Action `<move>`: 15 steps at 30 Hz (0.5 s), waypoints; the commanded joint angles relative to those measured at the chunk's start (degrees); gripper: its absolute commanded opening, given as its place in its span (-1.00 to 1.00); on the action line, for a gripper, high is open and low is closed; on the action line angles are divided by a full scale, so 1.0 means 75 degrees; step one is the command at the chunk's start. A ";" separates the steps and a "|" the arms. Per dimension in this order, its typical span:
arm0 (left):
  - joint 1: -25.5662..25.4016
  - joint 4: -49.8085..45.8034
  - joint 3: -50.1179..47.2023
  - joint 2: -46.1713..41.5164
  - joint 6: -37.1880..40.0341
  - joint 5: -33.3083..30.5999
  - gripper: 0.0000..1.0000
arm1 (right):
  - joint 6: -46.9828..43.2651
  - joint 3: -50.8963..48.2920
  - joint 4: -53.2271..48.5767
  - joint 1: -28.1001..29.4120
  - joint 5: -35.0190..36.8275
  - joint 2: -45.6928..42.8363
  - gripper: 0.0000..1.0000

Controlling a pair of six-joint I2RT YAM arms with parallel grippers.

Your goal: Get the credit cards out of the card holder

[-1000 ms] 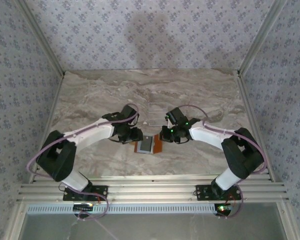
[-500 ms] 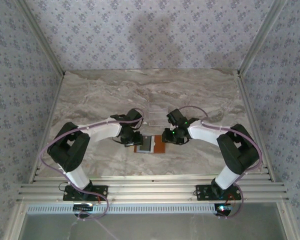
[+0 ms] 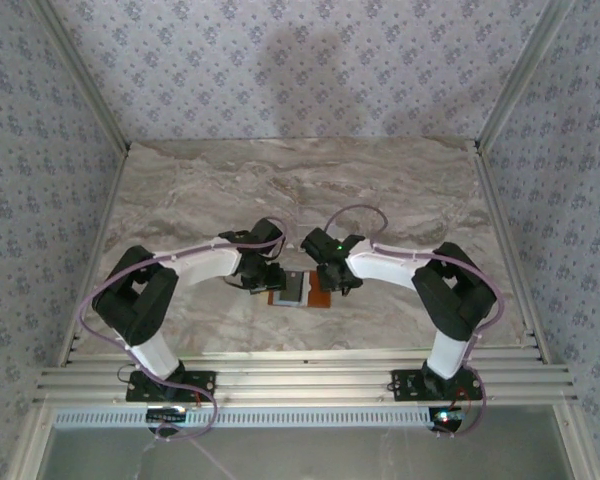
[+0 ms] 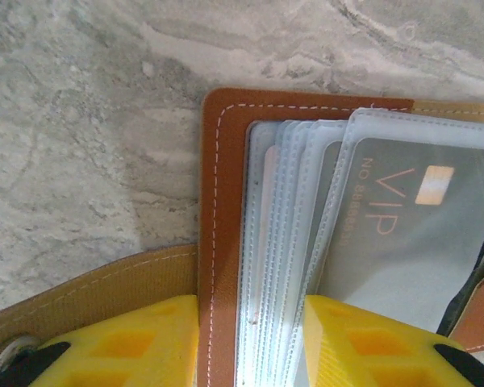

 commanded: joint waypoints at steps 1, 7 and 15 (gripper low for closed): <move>0.0021 0.0039 -0.0300 -0.0162 -0.0133 0.0066 -0.23 | -0.0043 0.0449 -0.1306 0.0120 0.0881 -0.0097 0.09; 0.0020 0.0485 -0.0469 -0.0268 -0.0409 0.0422 -0.22 | 0.0481 0.0755 -0.1338 0.0213 0.0051 -0.1041 0.08; 0.0020 0.0548 -0.0519 -0.0273 -0.0434 0.0458 -0.25 | 0.0902 0.0727 -0.0358 0.0121 -0.1787 -0.1723 -0.24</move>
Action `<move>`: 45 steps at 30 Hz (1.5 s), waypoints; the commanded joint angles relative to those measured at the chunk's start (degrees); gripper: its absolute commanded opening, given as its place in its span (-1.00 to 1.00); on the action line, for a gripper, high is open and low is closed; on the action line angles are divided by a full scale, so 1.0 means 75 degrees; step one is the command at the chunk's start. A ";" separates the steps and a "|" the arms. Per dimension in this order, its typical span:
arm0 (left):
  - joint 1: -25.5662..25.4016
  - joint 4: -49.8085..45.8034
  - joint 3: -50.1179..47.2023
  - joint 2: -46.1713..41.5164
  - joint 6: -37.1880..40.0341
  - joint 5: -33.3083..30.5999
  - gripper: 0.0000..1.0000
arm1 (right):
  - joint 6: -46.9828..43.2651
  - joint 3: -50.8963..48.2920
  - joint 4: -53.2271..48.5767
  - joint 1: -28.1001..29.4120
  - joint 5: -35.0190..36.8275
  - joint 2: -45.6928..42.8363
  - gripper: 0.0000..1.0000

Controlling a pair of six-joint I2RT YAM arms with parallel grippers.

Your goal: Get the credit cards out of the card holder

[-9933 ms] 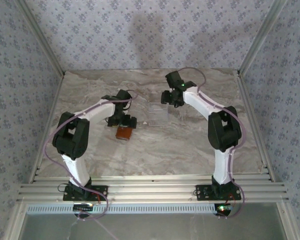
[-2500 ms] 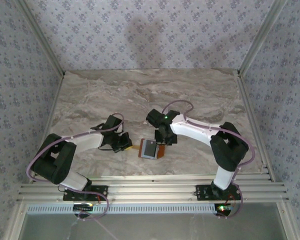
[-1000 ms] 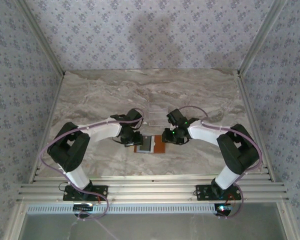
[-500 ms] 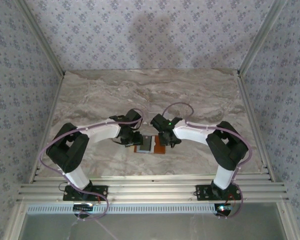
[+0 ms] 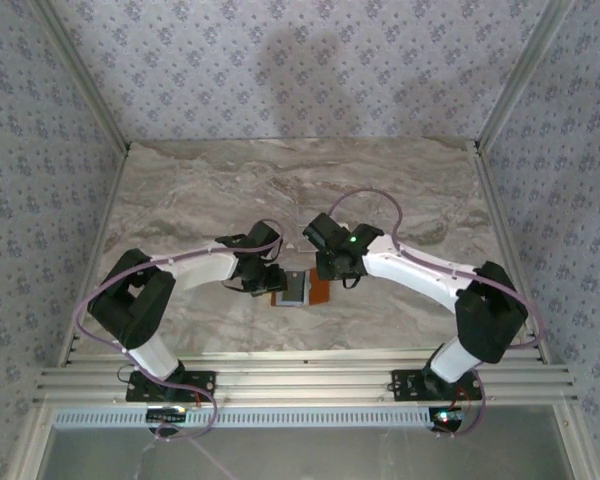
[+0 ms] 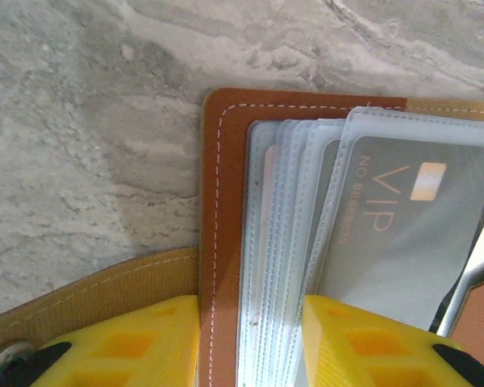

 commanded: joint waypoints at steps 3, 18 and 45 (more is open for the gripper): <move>0.0011 -0.0048 -0.0150 -0.0102 -0.0088 0.0124 -0.27 | 0.0613 -0.0394 0.1548 -0.0308 -0.2283 -0.0029 -0.47; -0.0004 -0.0688 0.0401 -0.0609 -0.0002 -0.0085 -0.18 | 0.1330 -0.1628 0.3424 -0.0881 -0.3663 0.1250 -0.72; 0.0022 -0.0459 0.0645 0.0441 0.0266 0.0100 -0.37 | 0.1245 -0.2030 0.3622 -0.0890 -0.3467 0.0816 -0.62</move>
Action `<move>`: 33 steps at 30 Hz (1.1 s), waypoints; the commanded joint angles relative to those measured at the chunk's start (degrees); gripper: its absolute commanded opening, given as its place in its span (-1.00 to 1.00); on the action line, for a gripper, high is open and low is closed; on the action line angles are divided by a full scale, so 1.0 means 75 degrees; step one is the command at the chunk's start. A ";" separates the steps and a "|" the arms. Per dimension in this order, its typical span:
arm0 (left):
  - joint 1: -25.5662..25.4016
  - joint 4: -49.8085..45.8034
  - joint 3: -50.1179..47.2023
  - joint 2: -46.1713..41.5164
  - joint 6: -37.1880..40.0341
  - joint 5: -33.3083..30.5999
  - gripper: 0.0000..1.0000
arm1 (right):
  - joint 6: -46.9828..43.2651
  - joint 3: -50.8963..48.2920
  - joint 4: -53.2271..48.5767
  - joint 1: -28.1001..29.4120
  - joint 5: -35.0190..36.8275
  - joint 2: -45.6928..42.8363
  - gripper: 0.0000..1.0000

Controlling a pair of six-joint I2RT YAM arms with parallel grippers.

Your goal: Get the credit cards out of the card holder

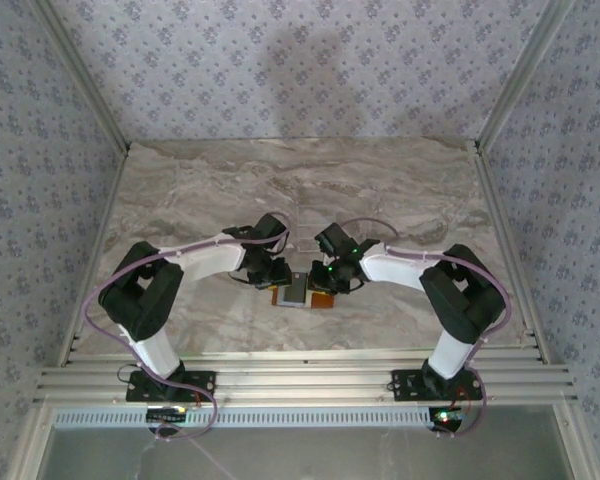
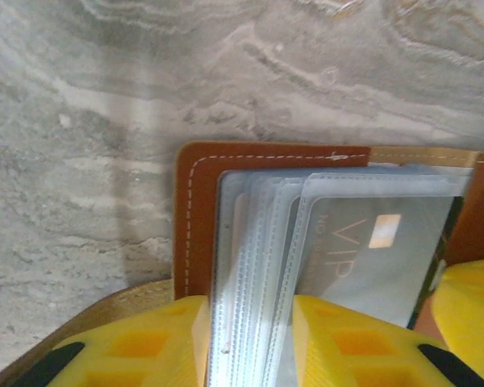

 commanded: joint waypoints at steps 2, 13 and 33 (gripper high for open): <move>0.0026 0.0041 -0.0260 -0.0127 0.0006 0.0060 -0.41 | 0.0114 -0.0243 0.0357 -0.0071 -0.0189 -0.0342 -0.55; 0.0020 0.0141 -0.0427 -0.0158 -0.0059 0.0069 -0.47 | 0.0415 -0.0614 0.1588 -0.0177 -0.0975 -0.0175 -0.51; 0.0023 0.0125 -0.0455 -0.0122 -0.0049 0.0051 -0.48 | 0.0501 -0.0806 0.2183 -0.0242 -0.1113 0.0153 -0.61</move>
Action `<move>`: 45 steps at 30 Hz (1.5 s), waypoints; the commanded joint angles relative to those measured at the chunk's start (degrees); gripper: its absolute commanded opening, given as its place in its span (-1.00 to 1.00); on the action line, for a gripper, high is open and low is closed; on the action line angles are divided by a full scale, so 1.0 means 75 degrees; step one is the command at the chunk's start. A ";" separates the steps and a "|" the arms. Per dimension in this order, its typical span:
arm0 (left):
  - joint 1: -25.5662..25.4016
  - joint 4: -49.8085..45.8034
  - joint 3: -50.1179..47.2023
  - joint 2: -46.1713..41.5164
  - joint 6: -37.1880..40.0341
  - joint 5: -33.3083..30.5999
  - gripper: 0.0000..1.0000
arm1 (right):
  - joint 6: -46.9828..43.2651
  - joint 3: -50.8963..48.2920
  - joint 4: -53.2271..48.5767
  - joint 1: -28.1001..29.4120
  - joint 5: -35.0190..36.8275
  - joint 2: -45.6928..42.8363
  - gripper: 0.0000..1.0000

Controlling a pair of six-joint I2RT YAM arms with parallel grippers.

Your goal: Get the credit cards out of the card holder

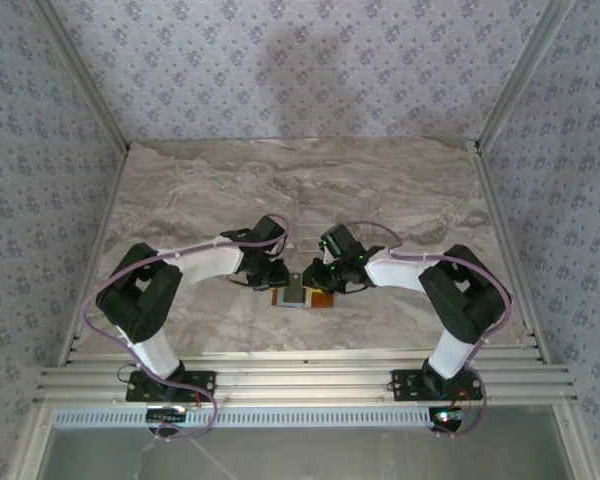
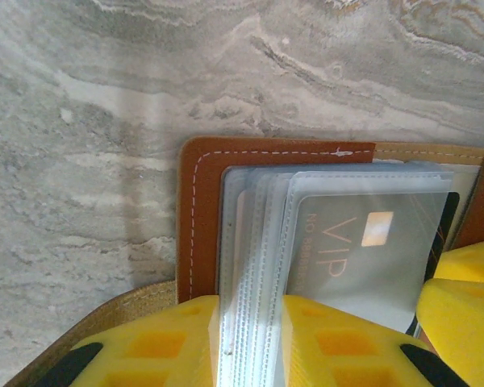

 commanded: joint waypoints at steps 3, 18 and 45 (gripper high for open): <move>0.0021 -0.0186 -0.0196 0.0000 -0.0032 0.0045 -0.48 | 0.0233 -0.0230 0.0617 -0.0035 -0.0344 0.0048 -0.63; 0.0019 -0.0237 -0.0214 -0.0082 -0.0041 -0.0024 -0.47 | 0.0276 -0.0529 0.0932 -0.0053 -0.0325 -0.0298 -0.78; 0.0036 -0.0421 -0.0260 -0.0076 0.0009 -0.0203 -0.50 | 0.0494 -0.1065 0.1498 -0.0323 -0.0469 -0.0615 -0.74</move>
